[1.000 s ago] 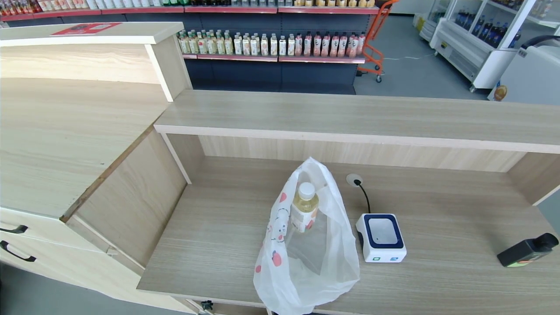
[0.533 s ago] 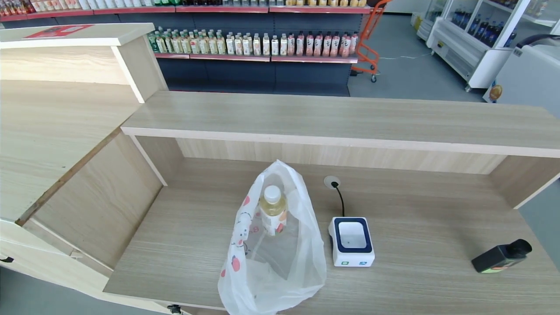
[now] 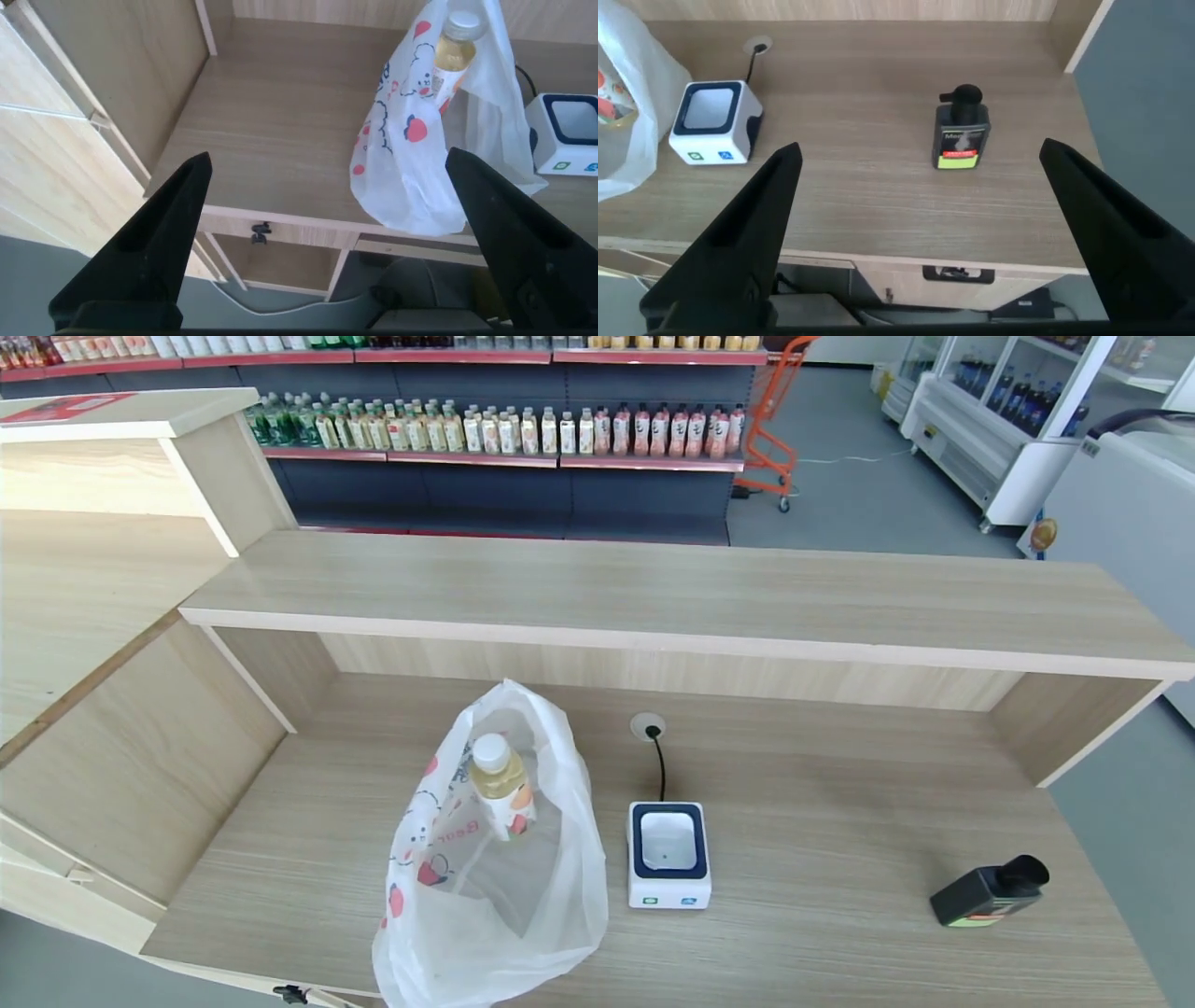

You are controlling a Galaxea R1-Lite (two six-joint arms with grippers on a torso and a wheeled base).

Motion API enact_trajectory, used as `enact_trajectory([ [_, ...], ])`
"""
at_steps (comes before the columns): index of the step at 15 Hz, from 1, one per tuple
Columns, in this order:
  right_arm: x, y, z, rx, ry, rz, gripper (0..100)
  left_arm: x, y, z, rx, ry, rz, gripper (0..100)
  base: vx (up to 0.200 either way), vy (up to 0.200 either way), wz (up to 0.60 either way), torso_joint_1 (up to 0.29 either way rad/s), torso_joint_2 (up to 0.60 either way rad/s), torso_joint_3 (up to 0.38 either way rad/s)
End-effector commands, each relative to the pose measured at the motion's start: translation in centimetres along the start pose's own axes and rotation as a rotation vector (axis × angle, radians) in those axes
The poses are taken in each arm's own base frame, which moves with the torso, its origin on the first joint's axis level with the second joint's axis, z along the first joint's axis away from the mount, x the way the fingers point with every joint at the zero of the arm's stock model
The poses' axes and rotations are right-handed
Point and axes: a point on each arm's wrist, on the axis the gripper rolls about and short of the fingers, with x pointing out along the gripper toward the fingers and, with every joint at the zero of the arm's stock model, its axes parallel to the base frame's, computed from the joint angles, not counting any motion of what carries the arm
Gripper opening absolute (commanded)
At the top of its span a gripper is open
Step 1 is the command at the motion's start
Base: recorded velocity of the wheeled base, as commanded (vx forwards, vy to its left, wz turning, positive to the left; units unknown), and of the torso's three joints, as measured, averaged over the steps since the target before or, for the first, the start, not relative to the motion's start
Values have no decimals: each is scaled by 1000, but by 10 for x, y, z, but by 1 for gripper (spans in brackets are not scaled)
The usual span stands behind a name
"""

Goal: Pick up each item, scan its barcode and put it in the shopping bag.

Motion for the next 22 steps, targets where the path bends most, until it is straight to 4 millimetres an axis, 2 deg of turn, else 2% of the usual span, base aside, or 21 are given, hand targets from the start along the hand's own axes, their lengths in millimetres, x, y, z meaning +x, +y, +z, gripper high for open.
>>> enact_trajectory([
  [1, 0, 0, 0, -1, 4, 0, 100, 0, 0, 0, -1, -2, 0, 100, 0, 0, 0, 0, 0, 0],
  [3, 0, 0, 0, -1, 4, 0, 100, 0, 0, 0, -1, 0, 0, 100, 0, 0, 0, 0, 0, 0],
  [11, 0, 0, 0, -2, 4, 0, 100, 0, 0, 0, 5, 0, -1, 100, -200, 0, 0, 0, 4, 1],
  [14, 0, 0, 0, -2, 4, 0, 100, 0, 0, 0, 4, 0, -1, 100, 0, 0, 0, 0, 0, 0],
  [22, 0, 0, 0, -25, 1, 2, 100, 0, 0, 0, 7, 0, -1, 100, 0, -200, 0, 7, 6, 4],
])
